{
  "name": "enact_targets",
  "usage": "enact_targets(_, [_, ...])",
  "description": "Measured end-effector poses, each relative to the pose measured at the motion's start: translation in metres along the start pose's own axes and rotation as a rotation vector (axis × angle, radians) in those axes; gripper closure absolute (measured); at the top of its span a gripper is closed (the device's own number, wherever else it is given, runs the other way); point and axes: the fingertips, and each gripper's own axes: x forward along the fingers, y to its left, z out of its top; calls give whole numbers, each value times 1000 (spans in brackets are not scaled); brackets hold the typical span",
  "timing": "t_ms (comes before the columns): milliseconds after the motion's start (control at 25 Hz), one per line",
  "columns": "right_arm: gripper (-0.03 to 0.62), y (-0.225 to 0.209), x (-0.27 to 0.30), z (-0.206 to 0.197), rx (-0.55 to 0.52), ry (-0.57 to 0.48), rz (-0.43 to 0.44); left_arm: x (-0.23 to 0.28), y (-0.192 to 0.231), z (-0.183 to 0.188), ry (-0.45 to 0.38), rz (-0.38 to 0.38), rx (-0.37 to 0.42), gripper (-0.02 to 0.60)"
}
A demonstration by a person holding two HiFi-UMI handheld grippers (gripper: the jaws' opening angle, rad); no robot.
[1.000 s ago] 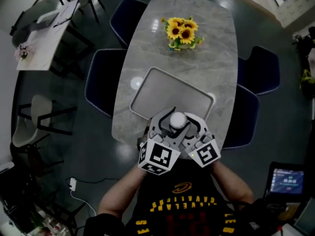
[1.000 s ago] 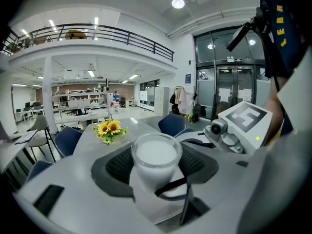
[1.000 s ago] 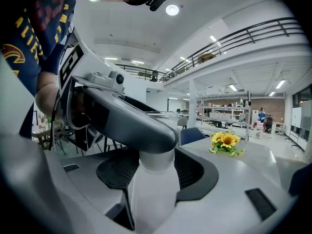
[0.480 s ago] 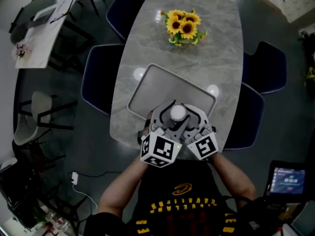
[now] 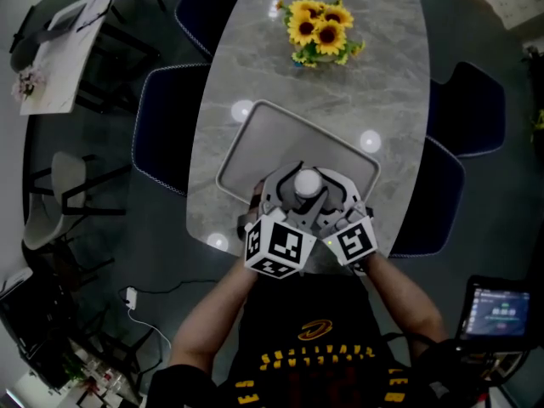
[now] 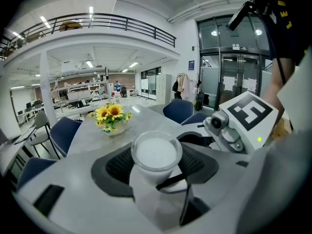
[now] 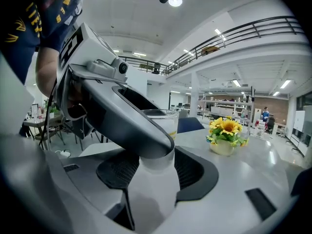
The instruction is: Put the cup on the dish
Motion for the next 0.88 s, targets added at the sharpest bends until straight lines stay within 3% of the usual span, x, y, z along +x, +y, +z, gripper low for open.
enact_targets(880, [361, -16, 30, -57, 13, 103, 15, 48, 14, -44, 78, -11, -18, 311])
